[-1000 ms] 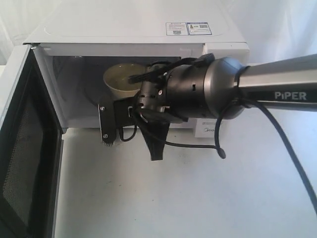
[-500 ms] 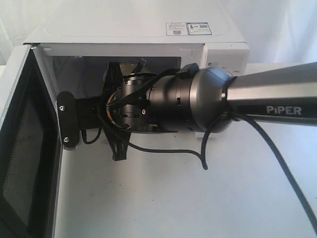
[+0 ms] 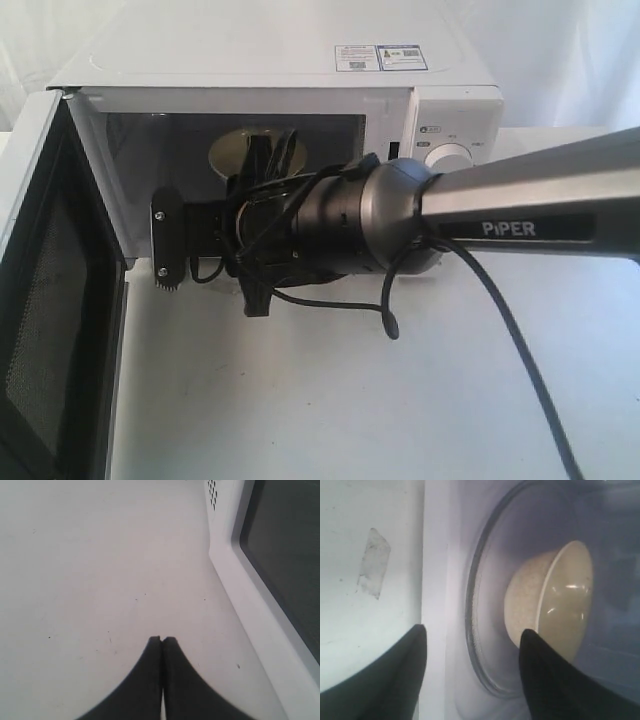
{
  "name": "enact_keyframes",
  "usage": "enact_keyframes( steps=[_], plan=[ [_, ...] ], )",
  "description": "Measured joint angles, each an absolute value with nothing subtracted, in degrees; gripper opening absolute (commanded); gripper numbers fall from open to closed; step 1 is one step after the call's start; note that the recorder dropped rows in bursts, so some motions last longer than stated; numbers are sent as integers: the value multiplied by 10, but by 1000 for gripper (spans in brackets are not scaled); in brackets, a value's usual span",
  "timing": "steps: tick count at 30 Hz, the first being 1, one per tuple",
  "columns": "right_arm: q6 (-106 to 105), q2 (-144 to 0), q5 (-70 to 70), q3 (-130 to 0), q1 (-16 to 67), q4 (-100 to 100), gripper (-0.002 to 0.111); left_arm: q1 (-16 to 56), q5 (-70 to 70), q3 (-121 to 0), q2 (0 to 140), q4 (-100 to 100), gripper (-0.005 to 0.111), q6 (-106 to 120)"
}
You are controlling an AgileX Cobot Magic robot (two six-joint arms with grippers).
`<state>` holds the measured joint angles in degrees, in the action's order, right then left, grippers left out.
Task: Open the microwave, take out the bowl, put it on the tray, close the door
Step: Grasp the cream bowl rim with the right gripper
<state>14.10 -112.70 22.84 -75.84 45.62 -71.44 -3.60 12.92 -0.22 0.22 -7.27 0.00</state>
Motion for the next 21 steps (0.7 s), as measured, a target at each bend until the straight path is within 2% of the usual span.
enact_keyframes(
  steps=[13,21],
  plan=[
    [384,-1163,274,-772,456,-943,53,-36,129,-2,2,-73,0,0],
    [409,-1175,276,-787,456,-962,50,-36,129,-2,2,-73,0,0]
  ],
)
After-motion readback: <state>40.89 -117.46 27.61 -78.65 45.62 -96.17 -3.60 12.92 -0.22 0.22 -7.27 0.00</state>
